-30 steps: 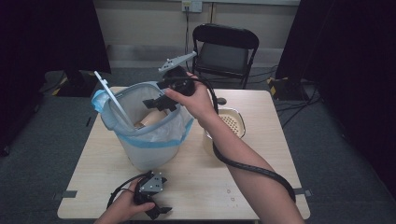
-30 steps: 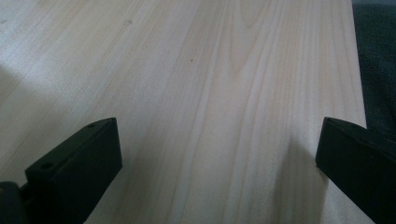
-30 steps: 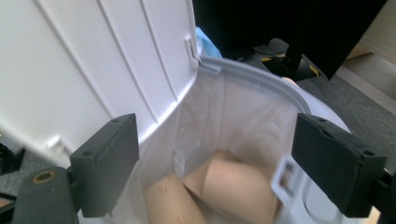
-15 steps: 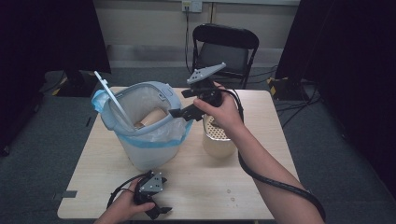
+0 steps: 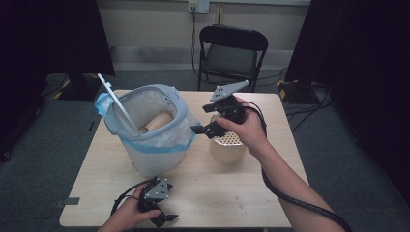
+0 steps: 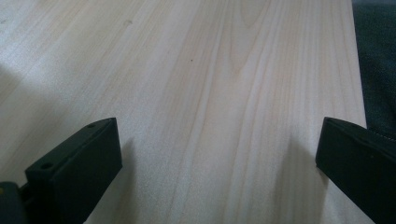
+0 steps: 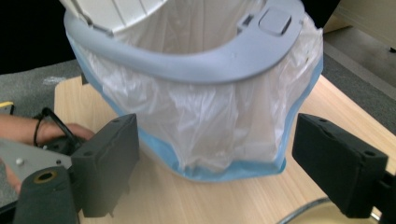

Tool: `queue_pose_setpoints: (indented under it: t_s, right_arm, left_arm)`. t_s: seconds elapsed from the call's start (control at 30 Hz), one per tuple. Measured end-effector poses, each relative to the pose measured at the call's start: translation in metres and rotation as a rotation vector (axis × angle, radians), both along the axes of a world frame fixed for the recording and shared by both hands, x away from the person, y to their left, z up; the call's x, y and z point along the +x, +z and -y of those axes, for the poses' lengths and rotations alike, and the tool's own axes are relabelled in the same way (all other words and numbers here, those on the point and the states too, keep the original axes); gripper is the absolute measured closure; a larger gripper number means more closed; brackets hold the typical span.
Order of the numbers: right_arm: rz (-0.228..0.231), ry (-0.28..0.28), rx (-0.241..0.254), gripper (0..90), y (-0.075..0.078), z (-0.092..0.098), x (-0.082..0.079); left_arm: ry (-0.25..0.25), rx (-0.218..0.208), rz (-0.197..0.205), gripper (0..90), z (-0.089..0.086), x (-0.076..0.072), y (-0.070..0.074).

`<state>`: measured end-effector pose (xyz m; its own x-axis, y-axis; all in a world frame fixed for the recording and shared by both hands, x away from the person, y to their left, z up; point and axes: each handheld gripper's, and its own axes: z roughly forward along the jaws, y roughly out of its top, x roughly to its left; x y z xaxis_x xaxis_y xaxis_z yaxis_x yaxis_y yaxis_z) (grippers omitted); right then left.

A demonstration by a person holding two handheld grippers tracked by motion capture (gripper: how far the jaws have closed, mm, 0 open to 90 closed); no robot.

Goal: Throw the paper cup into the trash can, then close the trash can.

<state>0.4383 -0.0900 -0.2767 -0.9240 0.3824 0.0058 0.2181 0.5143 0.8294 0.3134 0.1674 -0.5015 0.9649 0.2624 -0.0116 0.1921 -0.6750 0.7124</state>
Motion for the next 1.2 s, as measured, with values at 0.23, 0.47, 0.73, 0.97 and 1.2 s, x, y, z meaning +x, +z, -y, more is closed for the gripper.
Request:
queue_pose_setpoints:
  t_s: [0.23, 0.47, 0.73, 0.97, 1.2]
  right_arm:
    - [-0.010, 0.009, -0.003, 14.4, -0.016, 0.008, -0.008]
    - [-0.013, 0.013, -0.005, 14.4, -0.028, 0.018, -0.014]
    - [-0.028, 0.025, -0.020, 14.4, -0.050, 0.035, -0.024]
    - [-0.050, 0.016, -0.026, 14.4, -0.071, 0.048, -0.032]
    - [-0.065, 0.014, -0.033, 14.4, -0.089, 0.058, -0.040]
  left_arm:
    - [0.004, -0.003, 0.000, 0.0, 0.000, 0.000, 0.000]
    - [0.006, -0.012, 0.003, 0.0, 0.001, 0.000, -0.001]
    - [0.003, -0.003, 0.002, 0.0, 0.000, 0.000, -0.001]
    - [0.006, -0.004, -0.005, 0.0, 0.000, -0.001, -0.001]
    - [0.005, -0.003, -0.004, 0.0, 0.000, -0.001, -0.001]
